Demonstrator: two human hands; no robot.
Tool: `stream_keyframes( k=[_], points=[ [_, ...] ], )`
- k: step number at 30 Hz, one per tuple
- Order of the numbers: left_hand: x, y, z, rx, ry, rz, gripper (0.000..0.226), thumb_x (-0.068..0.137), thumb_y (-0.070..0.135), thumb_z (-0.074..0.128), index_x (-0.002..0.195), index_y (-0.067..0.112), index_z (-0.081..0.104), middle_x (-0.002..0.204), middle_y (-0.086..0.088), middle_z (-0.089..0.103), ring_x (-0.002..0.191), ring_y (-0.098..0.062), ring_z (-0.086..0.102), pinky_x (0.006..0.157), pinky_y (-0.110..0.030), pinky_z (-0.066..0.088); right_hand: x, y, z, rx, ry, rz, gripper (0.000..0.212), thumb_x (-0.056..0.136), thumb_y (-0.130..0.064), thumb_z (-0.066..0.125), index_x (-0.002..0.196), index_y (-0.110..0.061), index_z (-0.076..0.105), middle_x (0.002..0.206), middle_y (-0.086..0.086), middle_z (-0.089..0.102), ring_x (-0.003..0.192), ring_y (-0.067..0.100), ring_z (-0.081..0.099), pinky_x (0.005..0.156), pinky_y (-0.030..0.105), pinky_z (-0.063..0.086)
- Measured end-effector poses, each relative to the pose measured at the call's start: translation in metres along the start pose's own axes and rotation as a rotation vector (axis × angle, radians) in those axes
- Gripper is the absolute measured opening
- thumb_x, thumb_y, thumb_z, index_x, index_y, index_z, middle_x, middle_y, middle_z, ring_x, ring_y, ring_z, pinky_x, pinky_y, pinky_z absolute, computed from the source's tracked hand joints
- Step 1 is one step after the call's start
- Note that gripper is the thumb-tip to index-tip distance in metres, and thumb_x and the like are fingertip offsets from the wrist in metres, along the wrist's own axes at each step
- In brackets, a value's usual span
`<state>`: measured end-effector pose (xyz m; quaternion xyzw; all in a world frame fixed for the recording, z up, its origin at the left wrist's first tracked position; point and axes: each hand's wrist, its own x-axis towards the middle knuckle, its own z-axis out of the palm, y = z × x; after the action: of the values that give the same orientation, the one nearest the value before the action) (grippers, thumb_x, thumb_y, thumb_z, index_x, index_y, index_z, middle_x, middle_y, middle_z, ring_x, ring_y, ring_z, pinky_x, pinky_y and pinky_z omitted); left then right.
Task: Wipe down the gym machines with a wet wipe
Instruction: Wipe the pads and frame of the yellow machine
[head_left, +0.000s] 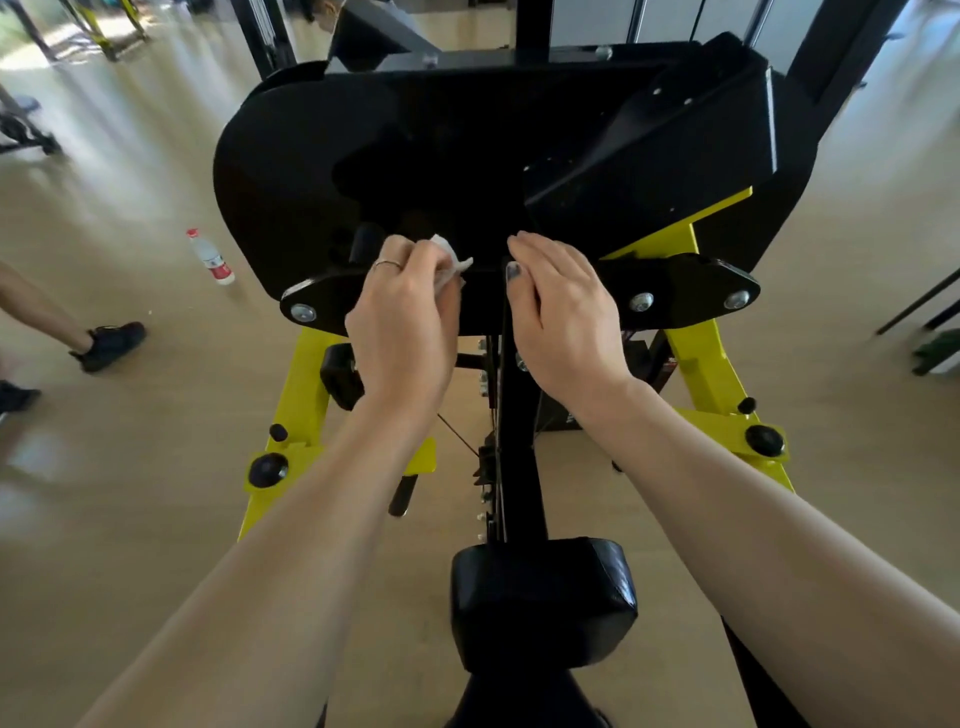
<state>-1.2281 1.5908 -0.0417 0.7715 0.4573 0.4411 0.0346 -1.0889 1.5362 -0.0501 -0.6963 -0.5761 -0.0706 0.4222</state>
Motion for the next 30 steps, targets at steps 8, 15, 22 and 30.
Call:
stream_keyframes(
  k=[8,15,22,30],
  points=[
    [-0.024,0.025,0.053,-0.270,0.126,-0.179,0.015,0.097,0.007,0.056,0.083,0.003,0.062,0.090,-0.003,0.049,0.071,-0.011,0.040,0.059,-0.013,0.030,0.000,-0.002,0.006,0.028,0.069,0.011,0.041,0.106,-0.023,0.040,0.133,-0.005,0.064,0.136,0.006,0.065,0.132,0.018,0.053,0.111,0.020,0.035],
    [-0.053,0.007,0.064,-0.363,0.005,-0.496,0.009,0.094,0.017,0.069,0.088,0.010,0.068,0.090,0.002,0.065,0.078,-0.014,0.060,0.070,-0.021,0.049,0.001,-0.001,0.010,0.017,0.096,-0.011,0.044,0.105,-0.024,0.037,0.132,-0.003,0.065,0.134,0.007,0.066,0.131,0.020,0.054,0.113,0.024,0.038],
    [-0.035,0.008,0.066,-1.486,0.094,-1.494,0.024,0.097,-0.001,0.060,0.121,-0.001,0.060,0.118,-0.017,0.070,0.104,-0.023,0.072,0.095,-0.034,0.058,-0.001,0.001,0.011,0.015,0.100,-0.014,0.043,0.106,-0.024,0.037,0.133,-0.005,0.065,0.134,0.005,0.065,0.131,0.018,0.054,0.113,0.022,0.037],
    [-0.026,-0.041,0.033,-1.496,0.278,-1.465,0.022,0.098,0.000,0.060,0.119,0.000,0.061,0.110,-0.013,0.071,0.090,-0.017,0.073,0.068,-0.023,0.061,0.000,0.003,0.014,0.021,0.138,-0.032,0.042,0.106,-0.023,0.039,0.131,-0.005,0.066,0.131,0.006,0.067,0.128,0.019,0.056,0.111,0.026,0.042]
  ],
)
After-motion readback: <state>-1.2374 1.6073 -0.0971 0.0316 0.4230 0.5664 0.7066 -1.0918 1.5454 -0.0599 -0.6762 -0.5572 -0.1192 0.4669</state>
